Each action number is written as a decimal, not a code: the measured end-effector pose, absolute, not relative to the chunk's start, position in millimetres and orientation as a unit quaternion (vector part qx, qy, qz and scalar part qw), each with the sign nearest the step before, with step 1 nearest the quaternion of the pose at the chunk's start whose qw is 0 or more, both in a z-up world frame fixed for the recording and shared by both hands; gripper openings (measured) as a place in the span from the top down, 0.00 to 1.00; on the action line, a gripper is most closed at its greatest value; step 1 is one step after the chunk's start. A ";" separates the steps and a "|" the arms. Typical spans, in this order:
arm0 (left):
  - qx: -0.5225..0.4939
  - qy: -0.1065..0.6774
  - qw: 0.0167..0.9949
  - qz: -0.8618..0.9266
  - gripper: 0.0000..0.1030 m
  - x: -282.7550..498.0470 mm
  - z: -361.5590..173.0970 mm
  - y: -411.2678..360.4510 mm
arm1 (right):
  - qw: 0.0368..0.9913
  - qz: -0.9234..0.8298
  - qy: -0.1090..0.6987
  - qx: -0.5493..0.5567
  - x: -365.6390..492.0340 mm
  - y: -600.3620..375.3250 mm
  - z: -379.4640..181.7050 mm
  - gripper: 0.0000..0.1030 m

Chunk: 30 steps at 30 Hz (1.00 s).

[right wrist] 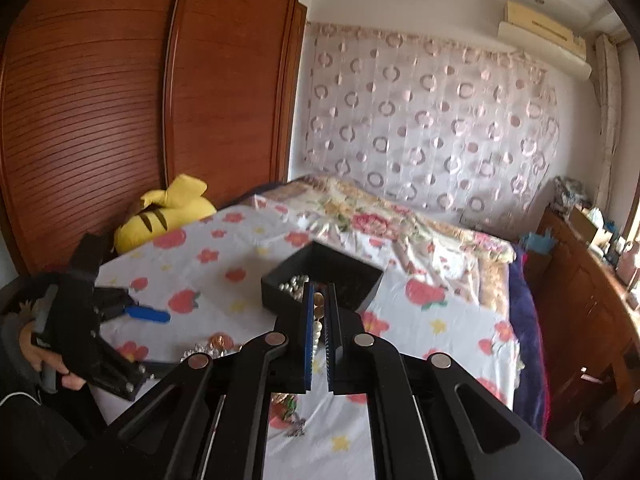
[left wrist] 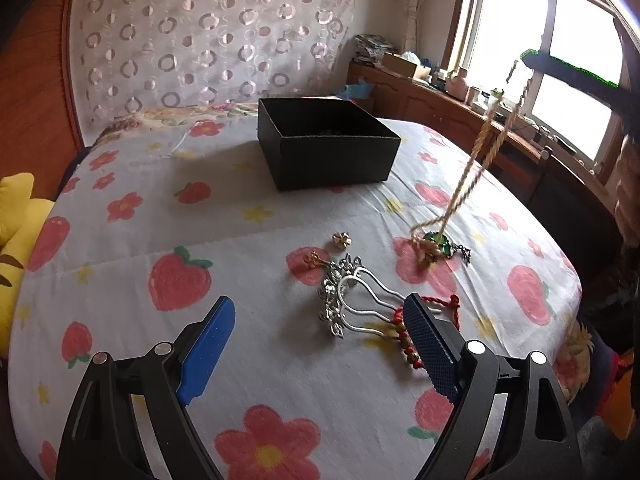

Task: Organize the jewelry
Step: 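Grasp and lift the silver hair comb with the left gripper while the right gripper holds the gold chain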

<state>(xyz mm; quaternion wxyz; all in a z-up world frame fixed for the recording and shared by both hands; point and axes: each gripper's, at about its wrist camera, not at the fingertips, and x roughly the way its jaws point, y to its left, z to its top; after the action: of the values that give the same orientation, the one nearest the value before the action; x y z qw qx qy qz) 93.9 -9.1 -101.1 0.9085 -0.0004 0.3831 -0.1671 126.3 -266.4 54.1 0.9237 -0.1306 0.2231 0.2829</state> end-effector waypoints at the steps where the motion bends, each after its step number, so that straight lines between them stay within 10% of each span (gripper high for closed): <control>1: -0.001 0.385 0.908 -0.169 0.20 93.3 -101.6 -9.3 | 0.925 0.282 0.218 -0.132 125.9 -266.7 59.1 0.94; 6: -0.004 0.385 0.906 -0.177 0.23 91.8 -102.3 -11.0 | 0.932 0.271 0.197 -0.139 124.9 -268.9 77.6 0.94; 13: -0.010 0.401 0.896 -0.190 0.71 100.5 -108.1 -17.8 | 0.934 0.266 0.191 -0.142 123.0 -273.3 84.8 0.94; 30: -0.020 0.400 0.894 -0.202 0.88 110.3 -100.4 -18.7 | 0.930 0.270 0.205 -0.141 122.7 -271.8 70.2 0.94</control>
<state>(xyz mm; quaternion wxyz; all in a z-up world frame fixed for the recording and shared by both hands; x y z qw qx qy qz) 110.3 -18.7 -100.4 0.8940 -0.0196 0.3996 -0.2016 122.7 -271.8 70.2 0.9300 -0.1413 0.2054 0.2700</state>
